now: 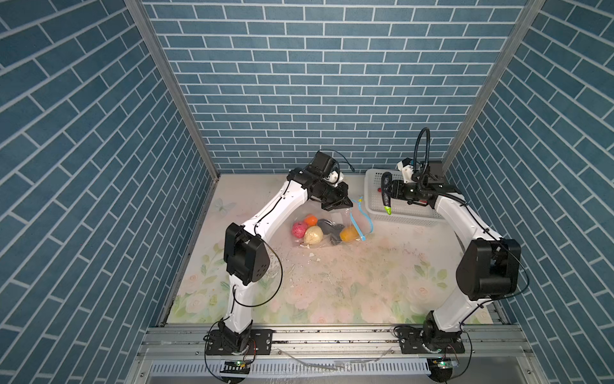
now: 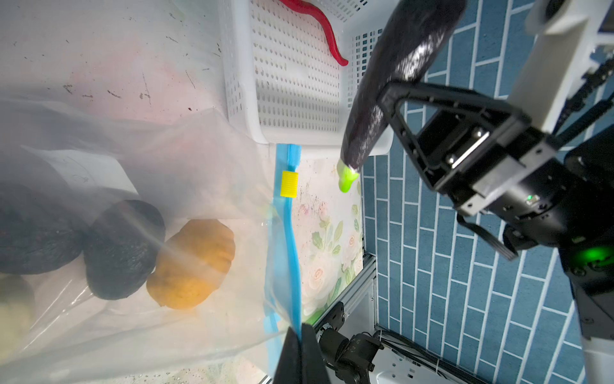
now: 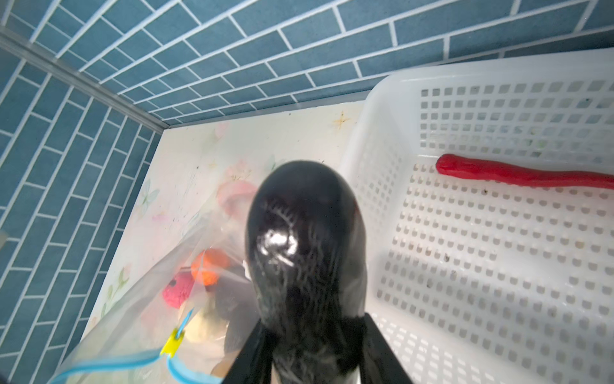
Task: Place the food in the zip-top bag and seal the zipper
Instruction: 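Carry the dark eggplant with right gripper over the open bag mouth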
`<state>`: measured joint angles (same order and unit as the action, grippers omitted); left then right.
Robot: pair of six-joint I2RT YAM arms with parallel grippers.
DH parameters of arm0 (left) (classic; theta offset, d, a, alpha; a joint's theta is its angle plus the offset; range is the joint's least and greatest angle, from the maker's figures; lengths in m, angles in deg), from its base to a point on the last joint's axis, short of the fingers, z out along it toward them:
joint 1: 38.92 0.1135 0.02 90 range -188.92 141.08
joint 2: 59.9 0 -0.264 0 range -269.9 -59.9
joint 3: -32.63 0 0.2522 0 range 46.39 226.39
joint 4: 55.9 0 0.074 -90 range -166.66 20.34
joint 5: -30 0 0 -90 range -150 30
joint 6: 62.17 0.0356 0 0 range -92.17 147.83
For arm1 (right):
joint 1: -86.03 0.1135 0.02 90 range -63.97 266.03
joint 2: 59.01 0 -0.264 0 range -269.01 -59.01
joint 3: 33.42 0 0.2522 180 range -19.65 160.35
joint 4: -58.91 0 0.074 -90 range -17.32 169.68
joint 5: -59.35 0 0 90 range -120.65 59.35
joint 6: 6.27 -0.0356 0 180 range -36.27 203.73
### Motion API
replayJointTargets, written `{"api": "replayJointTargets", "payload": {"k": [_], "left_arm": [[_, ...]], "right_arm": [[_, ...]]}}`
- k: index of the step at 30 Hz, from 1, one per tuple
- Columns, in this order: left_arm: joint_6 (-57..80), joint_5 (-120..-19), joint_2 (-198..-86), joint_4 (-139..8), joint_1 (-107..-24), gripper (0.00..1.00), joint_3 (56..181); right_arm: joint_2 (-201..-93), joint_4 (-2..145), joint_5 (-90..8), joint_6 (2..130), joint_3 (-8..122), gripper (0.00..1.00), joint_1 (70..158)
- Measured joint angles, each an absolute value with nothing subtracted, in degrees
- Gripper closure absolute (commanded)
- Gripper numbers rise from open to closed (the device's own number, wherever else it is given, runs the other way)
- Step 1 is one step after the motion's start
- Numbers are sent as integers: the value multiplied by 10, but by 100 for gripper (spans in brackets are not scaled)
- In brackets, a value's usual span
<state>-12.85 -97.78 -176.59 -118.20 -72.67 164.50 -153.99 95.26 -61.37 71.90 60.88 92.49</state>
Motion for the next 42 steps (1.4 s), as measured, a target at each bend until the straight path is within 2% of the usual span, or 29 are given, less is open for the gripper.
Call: {"api": "replayJointTargets", "payload": {"k": [11,42], "left_arm": [[-128,-973,-1766,-1185,-727,100,1647],[-129,-967,-1739,-1173,-727,100,1617]], "right_arm": [[-1431,947,-648,782,482,65,1014],[-1454,1046,-643,928,479,60,1080]]}}
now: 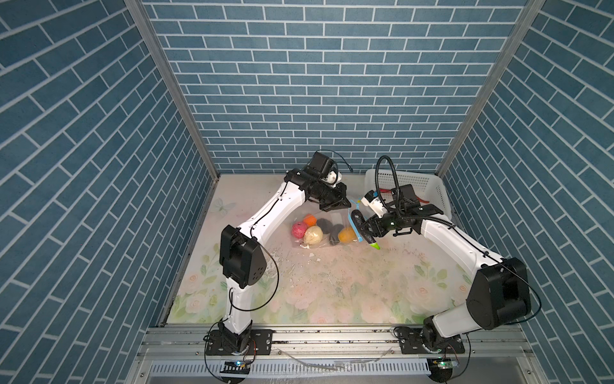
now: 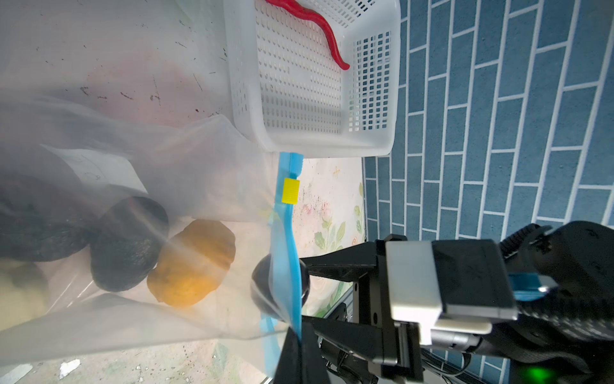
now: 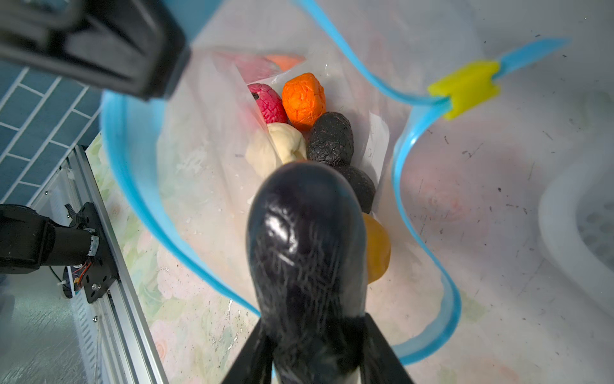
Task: Place the food in the zip-top bag and seal the zipper
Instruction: 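Carry the dark eggplant with right gripper over the open bag mouth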
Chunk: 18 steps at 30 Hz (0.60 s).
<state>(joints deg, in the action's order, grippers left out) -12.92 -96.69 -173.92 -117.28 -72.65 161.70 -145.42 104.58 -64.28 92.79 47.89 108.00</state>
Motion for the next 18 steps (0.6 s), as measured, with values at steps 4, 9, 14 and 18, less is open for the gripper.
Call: {"api": "replayJointTargets", "payload": {"k": [4,9,14,18], "left_arm": [[-129,-967,-1736,-1171,-727,100,1611],[-129,-967,-1735,-1168,-727,100,1608],[-130,-967,-1731,-1164,-727,100,1601],[-131,-967,-1730,-1162,-727,100,1599]], "right_arm": [[-1466,1051,-643,928,492,59,1088],[-1489,1061,-643,928,524,59,1093],[-1508,1076,-642,928,549,58,1097],[-1523,1086,-642,925,567,57,1099]]}}
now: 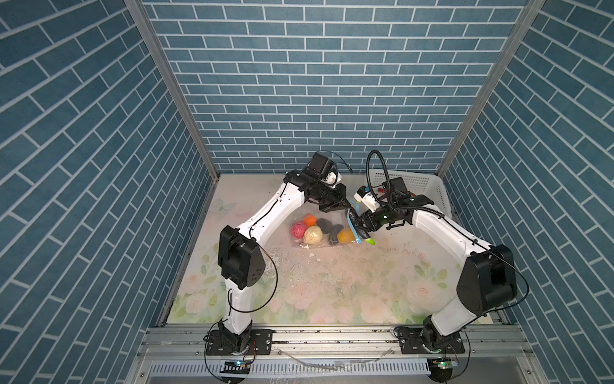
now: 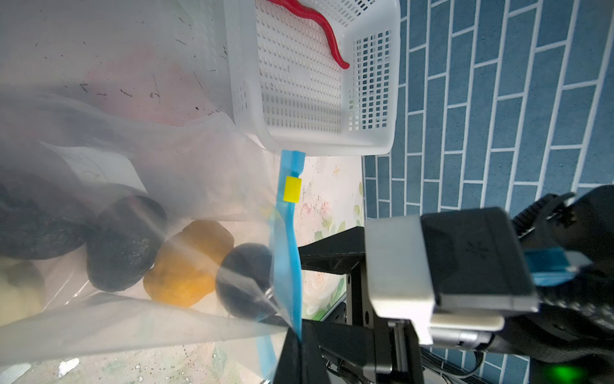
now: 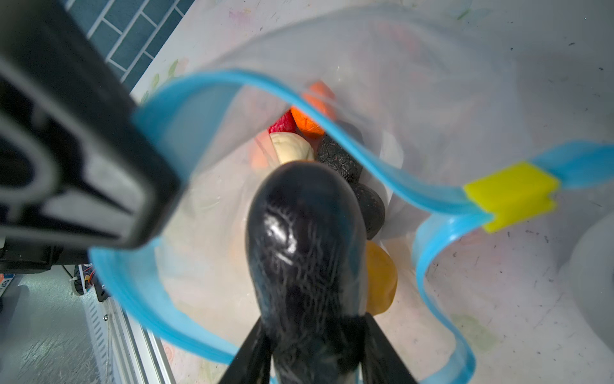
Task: Place the food in the zip-top bag and seal the zipper
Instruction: 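Carry the dark eggplant with right gripper over the open bag mouth, then lower the eggplant into the bag and open right gripper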
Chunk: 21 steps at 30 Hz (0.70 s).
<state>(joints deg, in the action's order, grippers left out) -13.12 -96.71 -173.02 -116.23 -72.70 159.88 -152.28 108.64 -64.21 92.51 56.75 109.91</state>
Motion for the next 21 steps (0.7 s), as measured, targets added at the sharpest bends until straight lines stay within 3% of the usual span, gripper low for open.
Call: {"api": "replayJointTargets", "payload": {"k": [13,21], "left_arm": [[-133,-967,-1730,-1158,-727,100,1594],[-134,-967,-1728,-1156,-727,100,1593]], "right_arm": [[-1590,1137,-637,899,640,55,1107],[-1605,1148,-634,891,650,49,1111]]}}
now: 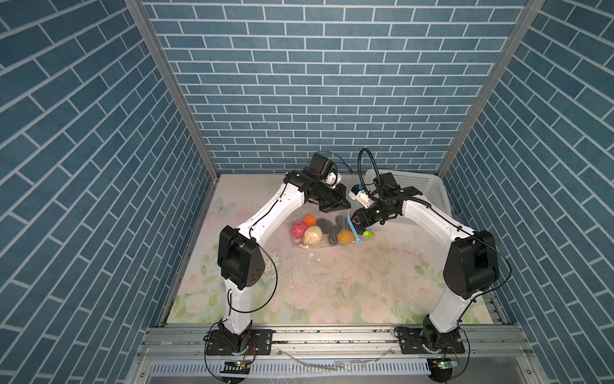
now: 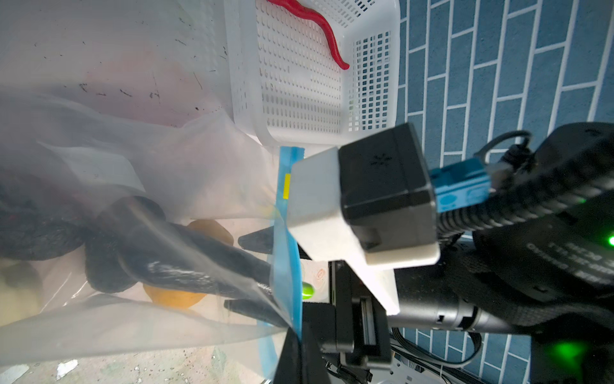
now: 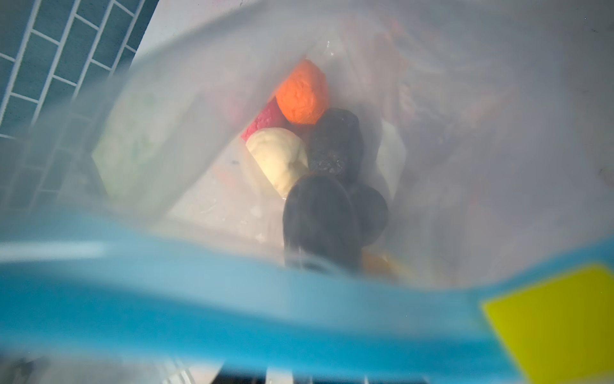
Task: Place the food in the zip-top bag and seal the zipper
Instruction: 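Lower the eggplant into the bag and open right gripper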
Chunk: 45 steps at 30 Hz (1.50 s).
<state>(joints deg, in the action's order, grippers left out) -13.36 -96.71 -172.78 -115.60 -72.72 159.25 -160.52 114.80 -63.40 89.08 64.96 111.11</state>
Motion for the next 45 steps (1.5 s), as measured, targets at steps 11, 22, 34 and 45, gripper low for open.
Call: {"api": "replayJointTargets", "payload": {"k": [11,22,34,45], "left_arm": [[-133,-967,-1727,-1156,-727,100,1593],[-133,-967,-1727,-1156,-728,100,1589],[-133,-962,-1724,-1156,-728,100,1589],[-133,-961,-1721,-1157,-728,100,1589]], "right_arm": [[-1613,1156,-620,875,652,44,1113],[-1427,1089,-509,704,564,42,1112],[-1410,979,-496,438,406,41,1042],[-1457,886,-562,353,365,55,1038]]}}
